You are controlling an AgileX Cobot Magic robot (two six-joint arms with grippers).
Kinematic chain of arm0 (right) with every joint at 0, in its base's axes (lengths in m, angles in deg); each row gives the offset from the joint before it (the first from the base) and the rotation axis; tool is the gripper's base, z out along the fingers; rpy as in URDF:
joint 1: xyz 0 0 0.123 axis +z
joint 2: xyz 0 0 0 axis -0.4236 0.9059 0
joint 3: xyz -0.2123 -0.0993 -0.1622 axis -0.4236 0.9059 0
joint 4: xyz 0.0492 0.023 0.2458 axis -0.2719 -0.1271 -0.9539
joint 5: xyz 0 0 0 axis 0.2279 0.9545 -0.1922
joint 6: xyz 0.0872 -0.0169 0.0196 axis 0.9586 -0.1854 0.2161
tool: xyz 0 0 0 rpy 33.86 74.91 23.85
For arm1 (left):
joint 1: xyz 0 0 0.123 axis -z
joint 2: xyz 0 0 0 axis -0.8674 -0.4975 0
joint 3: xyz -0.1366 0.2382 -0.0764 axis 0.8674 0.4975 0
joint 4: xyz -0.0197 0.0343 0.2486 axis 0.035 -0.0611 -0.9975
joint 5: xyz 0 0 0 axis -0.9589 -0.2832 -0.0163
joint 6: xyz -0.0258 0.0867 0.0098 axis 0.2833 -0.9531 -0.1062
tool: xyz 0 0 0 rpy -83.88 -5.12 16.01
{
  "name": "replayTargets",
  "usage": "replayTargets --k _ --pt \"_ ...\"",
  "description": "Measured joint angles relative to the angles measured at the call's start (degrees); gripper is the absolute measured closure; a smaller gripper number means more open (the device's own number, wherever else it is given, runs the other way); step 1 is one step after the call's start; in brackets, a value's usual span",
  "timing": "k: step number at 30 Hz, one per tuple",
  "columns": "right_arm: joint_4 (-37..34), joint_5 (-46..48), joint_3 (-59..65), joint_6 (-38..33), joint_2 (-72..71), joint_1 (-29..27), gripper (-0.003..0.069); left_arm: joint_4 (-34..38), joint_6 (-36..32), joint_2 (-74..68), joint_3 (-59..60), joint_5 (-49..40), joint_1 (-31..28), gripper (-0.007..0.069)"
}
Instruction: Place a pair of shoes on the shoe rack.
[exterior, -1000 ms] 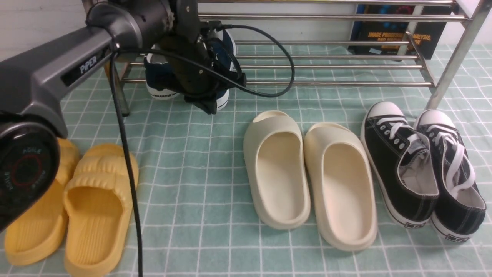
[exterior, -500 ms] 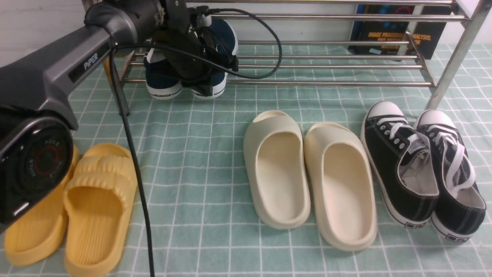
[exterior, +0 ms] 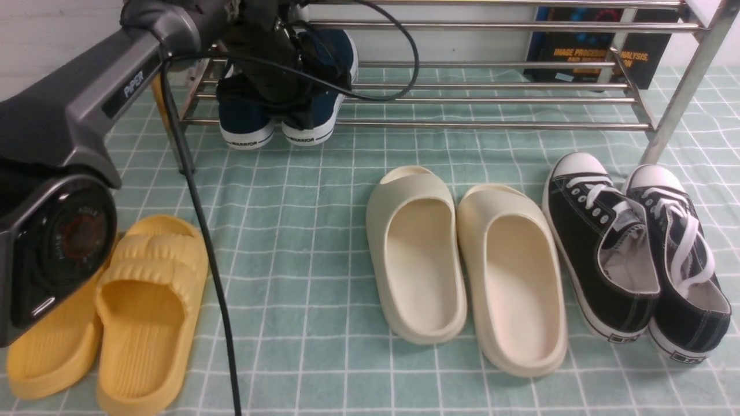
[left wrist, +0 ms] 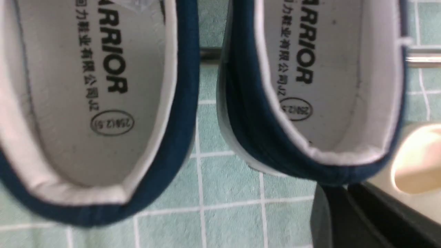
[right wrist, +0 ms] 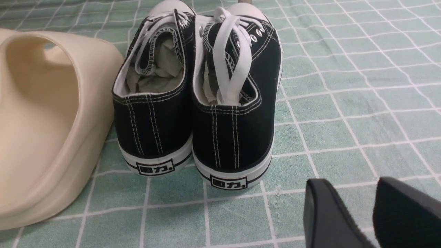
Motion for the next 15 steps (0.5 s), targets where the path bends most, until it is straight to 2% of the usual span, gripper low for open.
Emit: replayTargets --k 4,7,10,15 --pt "0.0 0.0 0.0 0.0 0.0 0.0 0.0412 -0.1 -0.7 2.5 -3.2 -7.0 -0.1 0.0444" --pt "0.0 0.0 0.0 0.0 0.0 0.0 0.0412 0.0 -1.7 7.0 -2.9 -8.3 0.0 0.0402" --pt "0.0 0.0 0.0 0.0 0.0 0.0 0.0412 0.0 -1.9 11.7 -1.0 -8.5 0.0 0.0392" --pt "0.0 0.0 0.0 0.0 0.0 0.0 0.0412 -2.1 -2.2 26.2 10.4 -8.7 0.0 0.039"
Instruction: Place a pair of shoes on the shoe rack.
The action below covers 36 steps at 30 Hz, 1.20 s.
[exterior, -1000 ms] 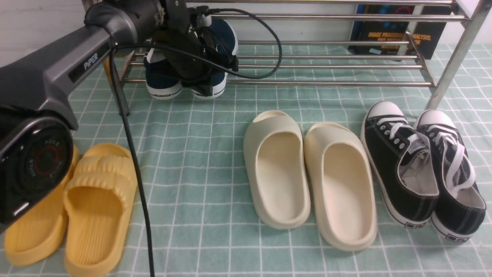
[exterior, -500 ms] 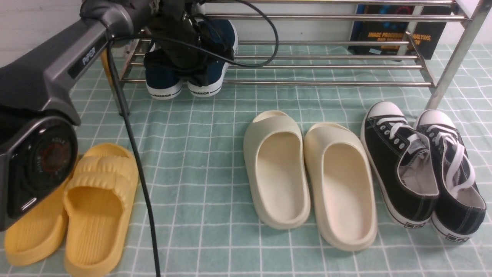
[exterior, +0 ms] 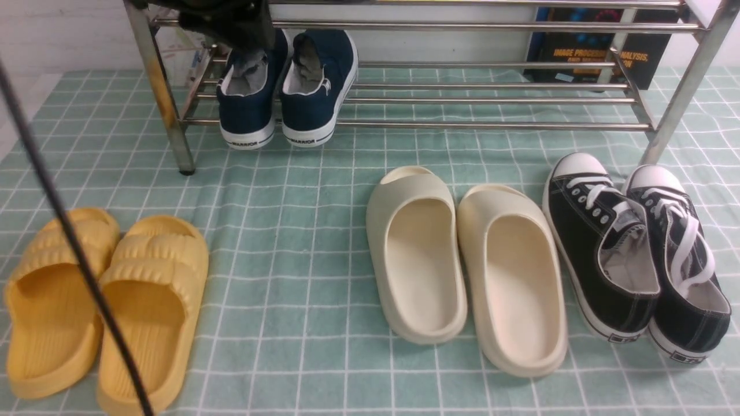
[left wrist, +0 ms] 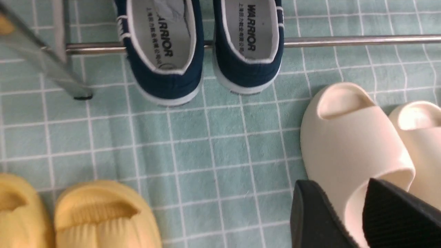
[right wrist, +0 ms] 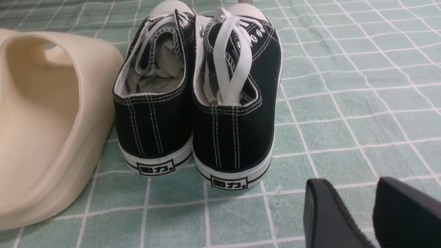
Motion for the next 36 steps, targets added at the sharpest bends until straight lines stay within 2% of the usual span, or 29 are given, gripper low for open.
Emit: replayTargets --k 2,6,14,23,31,34,36 --pt "0.0 0.0 0.0 0.0 0.0 0.0 0.0412 -1.1 0.0 3.8 4.8 0.0 0.0 0.0392" --pt "0.0 0.0 0.0 0.0 0.0 0.0 0.0412 -5.2 1.5 19.5 24.3 0.0 0.0 0.0419" --pt "0.0 0.0 0.0 0.0 0.0 0.0 0.0412 -5.2 8.0 45.5 50.4 5.5 0.0 0.044" --pt "0.0 0.0 0.0 0.0 0.0 0.0 0.0412 -4.2 12.9 68.1 62.0 5.4 0.0 0.044" --pt "0.0 0.0 0.0 0.0 0.0 0.0 0.0412 -4.5 14.0 79.3 63.6 -0.1 0.0 0.0438" --pt "0.0 0.0 0.0 0.0 0.0 0.0 0.0412 -4.8 16.8 80.8 63.6 -0.1 0.0 0.0468" --pt "0.0 0.0 0.0 0.0 0.0 0.0 0.0412 -4.6 19.4 81.5 63.6 -0.1 0.0 0.0571"
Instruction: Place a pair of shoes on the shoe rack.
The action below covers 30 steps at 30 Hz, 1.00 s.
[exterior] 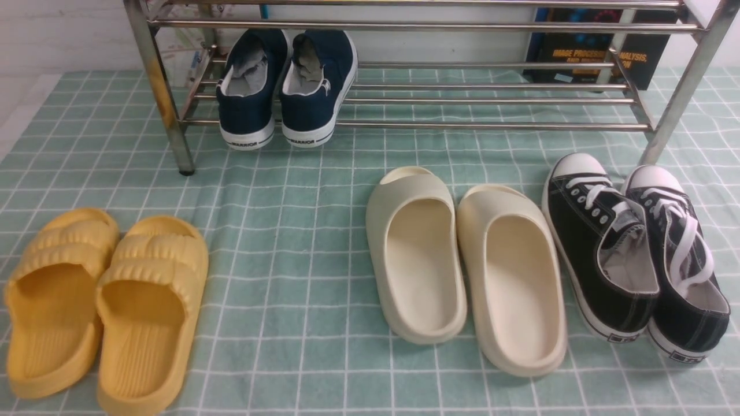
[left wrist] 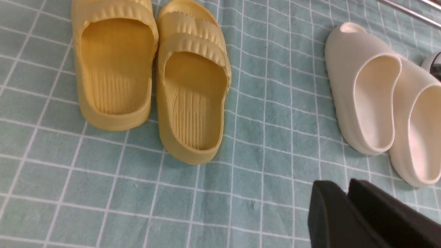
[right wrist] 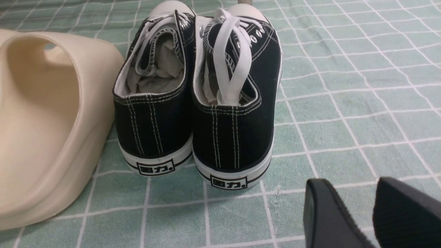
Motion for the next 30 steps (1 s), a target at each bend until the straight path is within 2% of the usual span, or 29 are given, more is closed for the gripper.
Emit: replayTargets --k 1,2,5,7,10,12,16,17,18,21,25,30 --pt "0.0 0.0 0.0 0.0 0.0 0.0 0.0412 0.6 0.2 0.0 0.0 0.0 0.0 0.0622" --pt "0.0 0.0 0.0 0.0 0.0 0.0 0.0412 0.9 0.2 0.0 0.0 0.0 0.0 0.0638" --pt "0.0 0.0 0.0 0.0 0.0 0.0 0.0412 2.7 -2.8 0.0 0.0 0.0 0.0 0.0638" --pt "0.0 0.0 0.0 0.0 0.0 0.0 0.0412 3.4 -7.2 0.2 1.4 0.4 0.0 0.0638" --pt "0.0 0.0 0.0 0.0 0.0 0.0 0.0412 3.4 -11.0 2.2 6.3 5.4 -1.9 0.0638" --pt "0.0 0.0 0.0 0.0 0.0 0.0 0.0412 3.4 -12.0 3.7 9.2 9.5 -3.7 0.0638" --pt "0.0 0.0 0.0 0.0 0.0 0.0 0.0412 3.6 -13.9 10.3 21.3 25.4 -13.1 0.0638" --pt "0.0 0.0 0.0 0.0 0.0 0.0 0.0412 3.6 -13.9 11.3 22.5 27.1 -13.9 0.0638" --pt "0.0 0.0 0.0 0.0 0.0 0.0 0.0412 4.0 -14.1 13.7 27.1 33.7 -16.9 0.0638" --pt "0.0 0.0 0.0 0.0 0.0 0.0 0.0412 5.0 -14.1 18.4 35.0 44.2 -20.2 0.0638" --pt "0.0 0.0 0.0 0.0 0.0 0.0 0.0412 4.8 -14.1 19.6 42.7 53.5 -20.5 0.0638" --pt "0.0 0.0 0.0 0.0 0.0 0.0 0.0412 3.1 -12.8 19.6 48.4 57.3 -18.8 0.0638"
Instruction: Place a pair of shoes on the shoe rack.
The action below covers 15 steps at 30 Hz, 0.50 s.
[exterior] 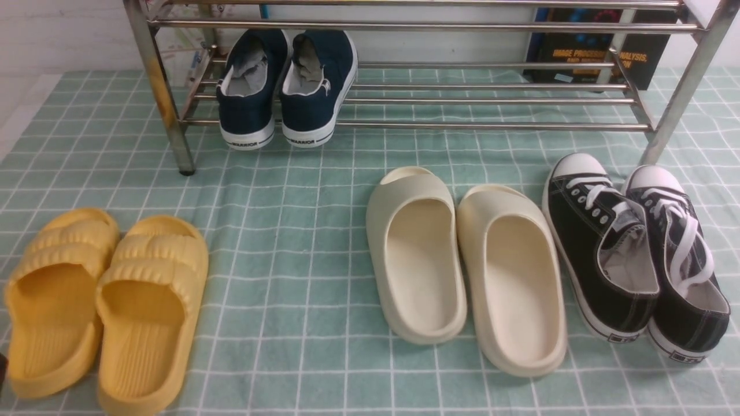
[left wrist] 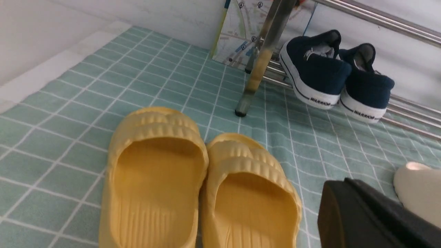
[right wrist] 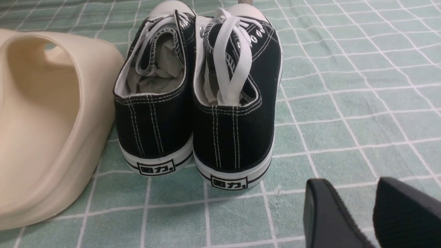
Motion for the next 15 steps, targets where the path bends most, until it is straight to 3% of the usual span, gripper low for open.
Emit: replayTargets --k 6,15 --pt "0.0 0.0 0.0 0.0 0.0 0.0 0.0412 -0.3 1.4 0.0 3.5 -0.5 3.6 0.0638" --pt "0.0 0.0 0.0 0.0 0.0 0.0 0.0412 -0.2 0.9 0.0 4.4 -1.3 4.2 0.0638"
